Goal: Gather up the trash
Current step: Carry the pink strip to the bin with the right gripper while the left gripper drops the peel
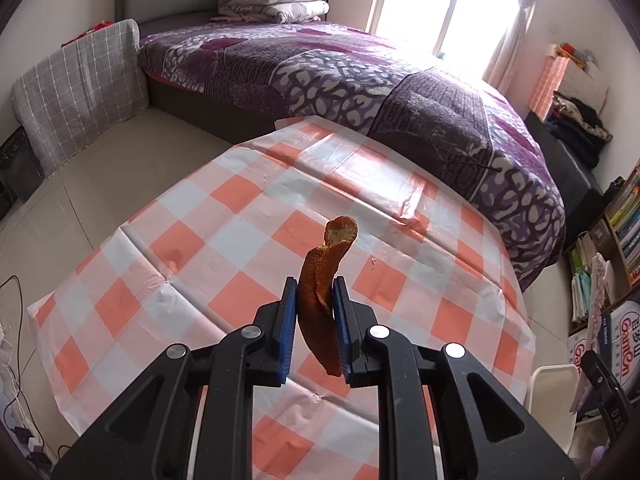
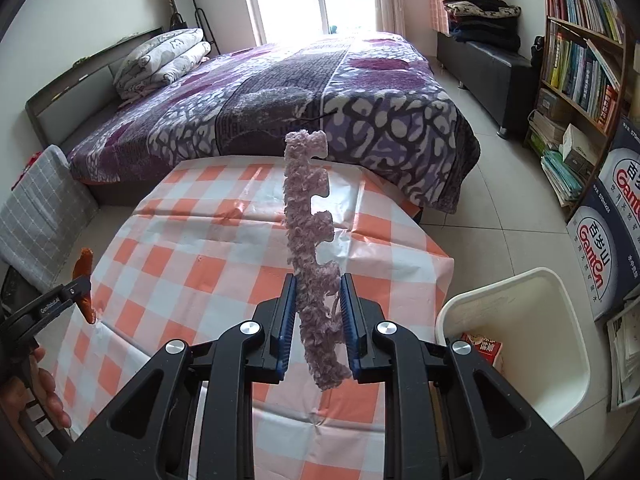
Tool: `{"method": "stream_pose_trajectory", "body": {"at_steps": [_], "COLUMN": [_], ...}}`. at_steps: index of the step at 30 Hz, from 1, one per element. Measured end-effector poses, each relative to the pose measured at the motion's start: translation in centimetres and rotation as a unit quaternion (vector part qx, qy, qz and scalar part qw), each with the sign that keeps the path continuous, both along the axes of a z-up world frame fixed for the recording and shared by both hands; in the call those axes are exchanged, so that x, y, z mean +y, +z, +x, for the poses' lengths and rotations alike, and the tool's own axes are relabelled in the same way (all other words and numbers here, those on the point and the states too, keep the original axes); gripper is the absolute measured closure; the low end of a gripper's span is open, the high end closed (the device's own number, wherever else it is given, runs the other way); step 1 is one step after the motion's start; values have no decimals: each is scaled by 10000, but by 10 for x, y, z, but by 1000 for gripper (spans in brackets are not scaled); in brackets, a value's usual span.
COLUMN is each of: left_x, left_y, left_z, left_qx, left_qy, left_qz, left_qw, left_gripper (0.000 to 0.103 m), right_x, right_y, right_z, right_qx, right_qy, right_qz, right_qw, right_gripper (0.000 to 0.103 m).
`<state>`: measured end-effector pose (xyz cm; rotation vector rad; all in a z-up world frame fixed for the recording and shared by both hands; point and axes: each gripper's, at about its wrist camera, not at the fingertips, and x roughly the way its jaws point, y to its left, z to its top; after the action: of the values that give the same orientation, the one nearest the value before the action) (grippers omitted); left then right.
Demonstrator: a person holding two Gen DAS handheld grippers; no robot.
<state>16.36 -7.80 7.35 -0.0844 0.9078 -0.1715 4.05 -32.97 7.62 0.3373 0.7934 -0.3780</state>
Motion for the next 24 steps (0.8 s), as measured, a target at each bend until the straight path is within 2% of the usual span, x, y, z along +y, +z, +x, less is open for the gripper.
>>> {"method": "stream_pose_trajectory", "body": {"at_steps": [4,10,24], "left_x": [-12,-33,-80], "left_y": [5,7,18], "left_z": [-10,-20,-43], "left_qx": [-56,-50,-147], "left_qy": [-124,-316,-745], "left_qz": [-25,-39,-84], "left_qw": [9999,9995,9971], "left_gripper": [85,85,85], "right_x": [-14,-33,-65], "right_y": [-7,-14,-10], "right_z": [-13,-28,-54], "right_qx": [10,-9,-121], "right_qy": [-236,-560,-990], "right_qz": [92,-45,-136], "right_qw": [9997,9984,9949], "right_gripper": [82,82,82]}}
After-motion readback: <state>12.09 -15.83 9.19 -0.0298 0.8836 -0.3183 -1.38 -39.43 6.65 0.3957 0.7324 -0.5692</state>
